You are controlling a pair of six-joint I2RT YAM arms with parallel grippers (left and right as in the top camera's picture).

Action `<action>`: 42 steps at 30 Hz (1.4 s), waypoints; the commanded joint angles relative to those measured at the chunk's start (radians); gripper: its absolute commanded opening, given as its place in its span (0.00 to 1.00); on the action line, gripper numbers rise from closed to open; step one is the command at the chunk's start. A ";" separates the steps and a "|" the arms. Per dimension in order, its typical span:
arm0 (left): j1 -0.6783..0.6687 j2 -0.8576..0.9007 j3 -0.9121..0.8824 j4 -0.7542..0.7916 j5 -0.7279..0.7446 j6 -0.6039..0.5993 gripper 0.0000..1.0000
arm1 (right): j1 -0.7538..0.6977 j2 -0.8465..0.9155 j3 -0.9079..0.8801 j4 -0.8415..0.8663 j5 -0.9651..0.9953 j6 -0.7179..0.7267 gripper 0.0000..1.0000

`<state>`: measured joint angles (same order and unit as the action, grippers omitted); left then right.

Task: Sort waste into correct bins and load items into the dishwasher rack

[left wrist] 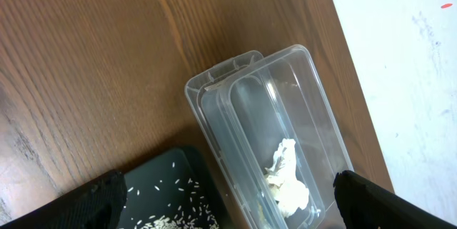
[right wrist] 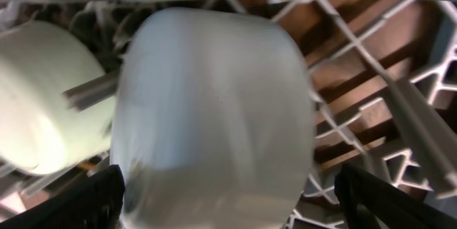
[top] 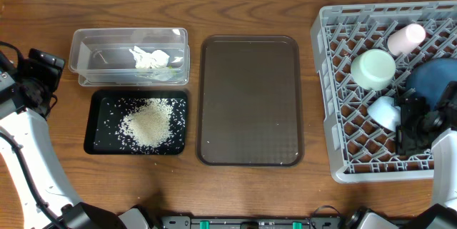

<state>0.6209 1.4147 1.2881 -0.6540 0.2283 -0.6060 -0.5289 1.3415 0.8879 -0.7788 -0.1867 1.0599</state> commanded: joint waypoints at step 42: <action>0.003 0.003 -0.002 0.000 -0.013 -0.001 0.95 | -0.001 -0.243 -0.011 -0.038 -0.101 -0.068 0.56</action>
<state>0.6209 1.4147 1.2881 -0.6537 0.2283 -0.6060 -0.5289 1.1275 0.8810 -0.8108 -0.2813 1.0294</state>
